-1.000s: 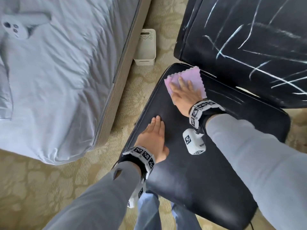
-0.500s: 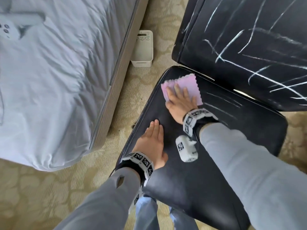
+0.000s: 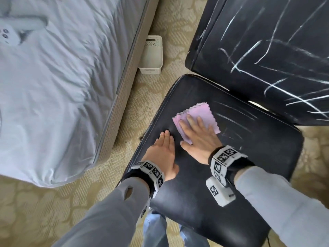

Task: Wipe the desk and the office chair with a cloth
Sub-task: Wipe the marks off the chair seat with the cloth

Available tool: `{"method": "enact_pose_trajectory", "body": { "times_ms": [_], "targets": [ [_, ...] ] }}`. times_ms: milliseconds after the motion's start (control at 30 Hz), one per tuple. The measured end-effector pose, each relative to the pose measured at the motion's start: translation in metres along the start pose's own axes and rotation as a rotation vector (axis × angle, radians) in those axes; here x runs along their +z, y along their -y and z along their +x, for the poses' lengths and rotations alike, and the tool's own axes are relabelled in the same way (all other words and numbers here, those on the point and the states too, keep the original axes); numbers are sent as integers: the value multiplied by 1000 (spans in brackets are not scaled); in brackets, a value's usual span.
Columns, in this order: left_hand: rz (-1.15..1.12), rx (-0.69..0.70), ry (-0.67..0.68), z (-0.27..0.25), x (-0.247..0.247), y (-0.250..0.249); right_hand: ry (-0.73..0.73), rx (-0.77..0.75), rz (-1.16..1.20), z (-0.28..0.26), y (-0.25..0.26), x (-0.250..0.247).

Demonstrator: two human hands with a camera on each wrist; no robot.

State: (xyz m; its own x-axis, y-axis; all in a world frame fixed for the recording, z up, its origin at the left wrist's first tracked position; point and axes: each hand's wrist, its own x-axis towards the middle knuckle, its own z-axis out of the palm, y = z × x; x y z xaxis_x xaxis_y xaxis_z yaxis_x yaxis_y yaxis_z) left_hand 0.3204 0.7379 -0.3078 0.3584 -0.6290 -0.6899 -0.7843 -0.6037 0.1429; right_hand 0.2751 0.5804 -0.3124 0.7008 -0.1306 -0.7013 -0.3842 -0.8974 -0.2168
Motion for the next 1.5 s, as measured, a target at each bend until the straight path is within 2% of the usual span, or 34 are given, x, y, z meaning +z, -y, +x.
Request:
{"method": "enact_pose_trajectory", "body": {
  "times_ms": [100,200,333,400,500,600,667,733,867,933,1000,1100,1133,1200,1267,1333,1367,1433,1500],
  "targets": [
    [13,1,19,2,1,-1,-39,3,-33,25,-3,-13],
    [27,2,14,3,5,-1,-106,77,14,64,-7,-45],
    [24,15,14,5,4,3,-78,120,110,87,-4,-73],
    [-1,16,1,5,3,4,-80,77,61,74,-4,-64],
    [11,13,-13,4,1,4,-72,-45,-76,36,-8,-23],
    [18,7,-5,4,-2,3,31,-174,-189,-1,-16,17],
    [15,-2,0,5,-2,1,50,-206,-204,-4,-29,22],
    [18,-16,7,5,-4,0,-30,-145,-163,10,-43,12],
    [15,-30,7,7,-5,1,-150,151,84,38,-55,-17],
    [30,-29,6,6,-4,-1,-153,163,89,29,-48,-10],
    [40,-34,6,4,-2,-3,-138,51,7,4,-36,15],
    [56,-48,20,2,-4,-5,34,-260,-118,-49,-34,58],
    [62,-57,33,2,-7,-7,58,-293,-138,-58,-47,63],
    [100,-77,45,4,-14,-12,-47,-158,-95,-59,-83,62],
    [156,-87,24,6,-20,-19,-167,136,41,-49,-121,52],
    [208,-46,1,9,-22,-30,-192,327,186,-43,-140,41],
    [233,1,7,12,-21,-37,-213,359,197,-41,-140,42],
    [276,84,44,19,-19,-53,-221,331,148,-44,-125,50],
    [282,73,71,24,-19,-64,-185,145,61,-56,-103,68]
  ]
}}
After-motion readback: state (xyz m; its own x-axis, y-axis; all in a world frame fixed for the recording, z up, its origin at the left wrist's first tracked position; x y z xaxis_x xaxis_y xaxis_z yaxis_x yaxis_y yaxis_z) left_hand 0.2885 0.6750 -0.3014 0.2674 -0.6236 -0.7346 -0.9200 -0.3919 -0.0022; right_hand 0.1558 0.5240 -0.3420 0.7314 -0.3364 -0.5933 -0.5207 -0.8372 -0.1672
